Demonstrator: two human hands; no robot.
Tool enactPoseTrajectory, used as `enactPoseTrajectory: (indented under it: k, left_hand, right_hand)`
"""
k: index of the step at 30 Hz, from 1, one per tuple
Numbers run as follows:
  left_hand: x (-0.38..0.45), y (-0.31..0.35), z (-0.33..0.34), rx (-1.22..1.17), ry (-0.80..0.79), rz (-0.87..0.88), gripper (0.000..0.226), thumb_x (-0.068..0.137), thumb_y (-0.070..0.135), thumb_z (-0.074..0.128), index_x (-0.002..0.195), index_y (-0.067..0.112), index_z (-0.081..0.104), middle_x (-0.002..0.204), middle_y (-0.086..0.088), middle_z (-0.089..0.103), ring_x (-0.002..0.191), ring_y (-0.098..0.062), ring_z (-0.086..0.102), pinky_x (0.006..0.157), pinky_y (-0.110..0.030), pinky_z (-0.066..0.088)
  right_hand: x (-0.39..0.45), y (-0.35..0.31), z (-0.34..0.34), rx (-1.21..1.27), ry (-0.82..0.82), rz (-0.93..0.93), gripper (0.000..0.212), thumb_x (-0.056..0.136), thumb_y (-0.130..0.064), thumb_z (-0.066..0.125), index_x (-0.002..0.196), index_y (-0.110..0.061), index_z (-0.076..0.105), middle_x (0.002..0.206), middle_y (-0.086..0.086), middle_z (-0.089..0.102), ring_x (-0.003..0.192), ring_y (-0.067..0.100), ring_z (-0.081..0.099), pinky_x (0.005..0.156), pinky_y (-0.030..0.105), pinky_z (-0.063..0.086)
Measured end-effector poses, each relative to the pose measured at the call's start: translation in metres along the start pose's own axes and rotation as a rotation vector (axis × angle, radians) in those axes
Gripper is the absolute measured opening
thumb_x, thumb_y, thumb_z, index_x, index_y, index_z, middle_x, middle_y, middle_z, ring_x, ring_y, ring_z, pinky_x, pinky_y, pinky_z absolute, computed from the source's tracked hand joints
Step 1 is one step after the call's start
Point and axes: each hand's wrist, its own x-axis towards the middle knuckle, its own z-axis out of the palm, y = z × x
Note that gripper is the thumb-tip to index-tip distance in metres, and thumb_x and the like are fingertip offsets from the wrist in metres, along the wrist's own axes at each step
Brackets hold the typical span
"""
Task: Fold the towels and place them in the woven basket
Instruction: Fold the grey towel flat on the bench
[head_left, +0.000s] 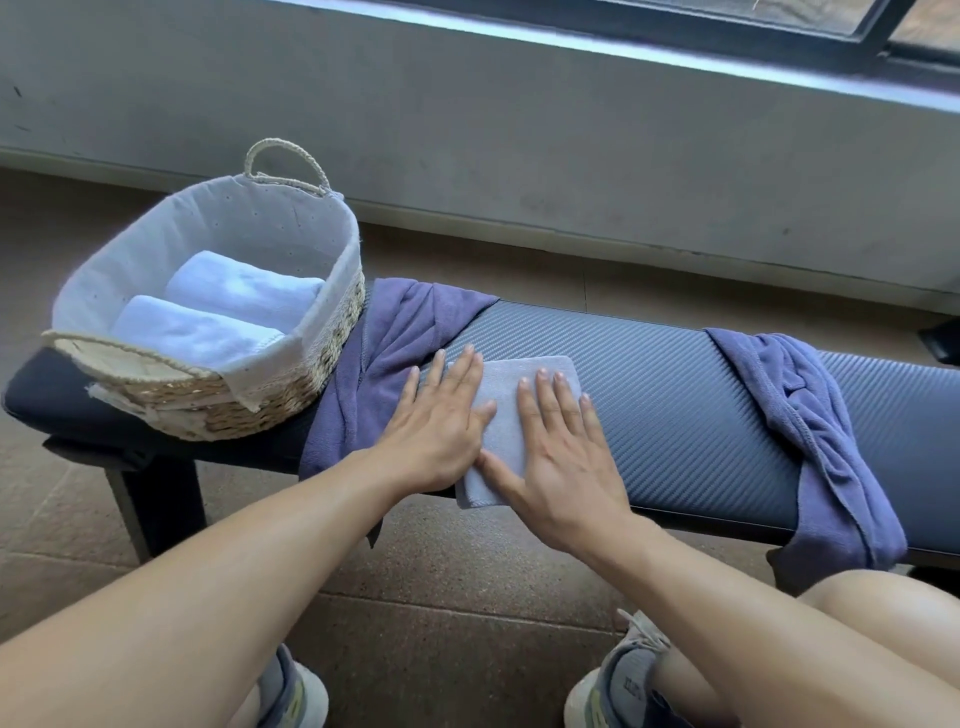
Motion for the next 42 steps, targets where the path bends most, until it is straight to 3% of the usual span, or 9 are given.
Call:
enactPoseTrajectory:
  k: [8,11,14,18,23,27,34,38,42]
  left_hand:
    - [-0.006,0.004,-0.004,0.044,0.031,0.012,0.066,0.107,0.049,0.019,0.162,0.021,-0.002,0.169,0.006,-0.013,0.154,-0.015,-0.019,0.125,-0.043,-0.012]
    - [-0.021,0.012,-0.007,0.136,0.126,0.075,0.070,0.101,0.053,0.011,0.162,0.018,0.008,0.170,0.001,-0.008,0.155,-0.016,-0.016,0.125,-0.042,-0.012]
    - [-0.036,0.024,-0.011,0.144,0.132,0.208,0.064,0.105,0.051,0.017,0.161,0.021,0.013,0.171,0.001,-0.003,0.155,-0.015,-0.014,0.125,-0.040,-0.011]
    - [-0.043,0.025,-0.012,0.116,0.117,0.233,0.061,0.107,0.049,0.024,0.162,0.024,0.013,0.170,0.004,-0.004,0.154,-0.012,-0.016,0.126,-0.040,-0.009]
    - [-0.029,0.009,-0.016,0.171,0.057,0.172,0.061,0.106,0.052,0.026,0.160,0.025,0.019,0.170,0.004,0.008,0.156,-0.014,-0.005,0.126,-0.043,-0.006]
    - [-0.021,0.007,-0.016,0.129,0.127,0.203,0.059,0.102,0.055,0.035,0.154,0.025,0.036,0.162,0.005,0.031,0.152,-0.016,0.018,0.126,-0.041,0.008]
    - [-0.012,0.013,-0.038,-0.220,0.282,0.016,0.052,0.088,0.058,0.064,0.135,0.037,0.053,0.082,0.015,0.067,0.089,-0.015,0.065,0.088,-0.039,0.050]
    - [-0.005,0.004,-0.045,-0.337,0.207,-0.017,0.076,0.078,0.049,0.080,0.144,0.035,0.045,0.113,0.017,0.061,0.101,-0.008,0.061,0.092,-0.030,0.049]
    - [0.004,-0.004,-0.049,-0.584,0.058,0.032,0.056,0.078,0.017,0.085,0.126,0.031,0.061,0.113,0.006,0.070,0.100,-0.011,0.068,0.084,-0.022,0.055]
  right_hand:
    - [0.018,0.009,-0.034,0.113,-0.364,-0.032,0.122,0.080,-0.085,0.045,0.159,-0.017,-0.016,0.167,0.004,-0.024,0.152,0.018,-0.027,0.125,0.042,-0.010]
    - [0.036,0.026,-0.072,0.222,-0.401,-0.047,0.100,0.082,-0.062,0.072,0.159,-0.019,0.026,0.167,0.003,0.021,0.154,0.023,0.019,0.122,0.036,0.023]
    - [0.049,0.058,-0.088,0.459,-0.090,0.149,0.052,0.084,-0.043,0.079,0.130,-0.027,0.062,0.128,-0.002,0.065,0.106,0.015,0.064,0.090,0.031,0.051]
    - [0.044,0.073,-0.076,0.573,-0.269,0.468,0.051,0.081,-0.058,0.076,0.107,-0.016,0.068,0.087,0.001,0.070,0.067,0.015,0.065,0.057,0.030,0.054]
    - [0.045,0.058,-0.077,0.495,-0.450,0.396,0.058,0.071,-0.065,0.080,0.093,-0.012,0.071,0.089,0.004,0.072,0.079,0.017,0.069,0.067,0.031,0.059]
    - [0.050,0.054,-0.074,0.626,-0.382,0.373,0.041,0.074,-0.041,0.086,0.086,-0.011,0.061,0.091,0.005,0.070,0.082,0.019,0.067,0.064,0.031,0.055]
    - [0.059,0.066,-0.092,0.661,-0.198,0.160,0.043,0.072,-0.016,0.085,0.105,-0.030,0.061,0.093,-0.005,0.072,0.081,0.018,0.070,0.064,0.032,0.054]
    - [0.058,0.066,-0.095,0.632,-0.223,0.002,0.050,0.074,-0.014,0.083,0.114,-0.037,0.063,0.095,-0.010,0.069,0.085,0.012,0.068,0.072,0.032,0.056]
    - [0.054,0.055,-0.090,0.529,-0.144,-0.093,0.051,0.075,-0.013,0.080,0.115,-0.039,0.064,0.094,-0.015,0.065,0.080,0.004,0.062,0.070,0.026,0.051]
